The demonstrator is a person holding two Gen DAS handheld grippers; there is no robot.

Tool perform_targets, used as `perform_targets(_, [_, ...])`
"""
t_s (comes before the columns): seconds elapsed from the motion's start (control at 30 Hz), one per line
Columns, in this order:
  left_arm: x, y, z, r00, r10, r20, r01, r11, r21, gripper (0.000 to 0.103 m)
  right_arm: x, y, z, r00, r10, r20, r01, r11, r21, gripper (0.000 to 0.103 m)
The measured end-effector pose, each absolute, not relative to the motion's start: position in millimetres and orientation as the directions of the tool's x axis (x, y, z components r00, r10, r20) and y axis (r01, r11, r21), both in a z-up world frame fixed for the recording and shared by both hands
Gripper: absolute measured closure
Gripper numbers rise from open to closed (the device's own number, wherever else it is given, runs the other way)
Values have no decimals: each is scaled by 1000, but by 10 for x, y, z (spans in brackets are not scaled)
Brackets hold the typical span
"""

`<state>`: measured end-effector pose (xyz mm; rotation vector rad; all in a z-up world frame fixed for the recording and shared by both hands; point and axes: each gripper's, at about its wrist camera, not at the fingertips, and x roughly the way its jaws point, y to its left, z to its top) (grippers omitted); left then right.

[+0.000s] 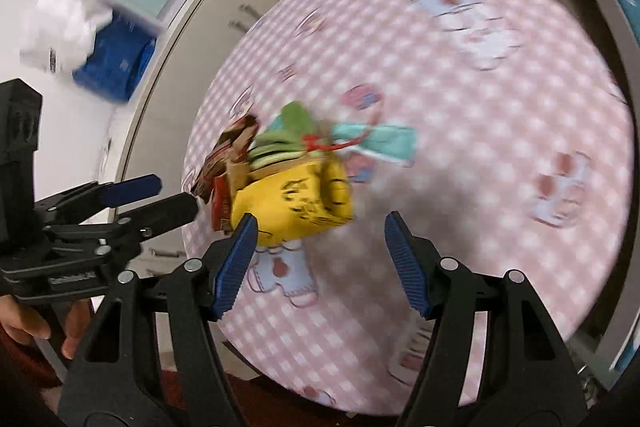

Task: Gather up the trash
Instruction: 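Move both open tools back over the table toward the yellow bag, then grasp the green plush toy with the left tool while the right grasps the yellow bag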

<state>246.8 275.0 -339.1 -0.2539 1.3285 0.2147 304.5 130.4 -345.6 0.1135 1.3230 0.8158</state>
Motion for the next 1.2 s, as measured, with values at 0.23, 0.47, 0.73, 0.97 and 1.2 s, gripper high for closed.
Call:
perform_targets(0.23, [2274, 3071, -3510, 206, 5, -979, -338, 939, -66, 30, 3042, 1801, -3724, -49, 581, -813, -499, 691, 524, 38])
perform_targets(0.47, [2310, 3084, -3569, 212, -44, -976, -306, 946, -109, 30, 3069, 1807, -3824, -152, 629, -762, -456, 639, 619, 80])
perform_targets(0.73, [2606, 2797, -3554, 232, -112, -966, -200, 967, -160, 30, 3066, 1305, -3308, 36, 577, -816, -445, 740, 504, 93])
perform_targets(0.97, [2943, 2450, -3612, 234, -174, -956, -104, 974, -203, 30, 3140, 977, -3087, 217, 415, -884, -467, 839, 279, 95])
perform_targets(1.2, [3290, 2137, -3812, 207, -206, -956, -26, 976, -216, 30, 3256, 788, -3104, 273, 350, -896, -445, 872, 205, 95])
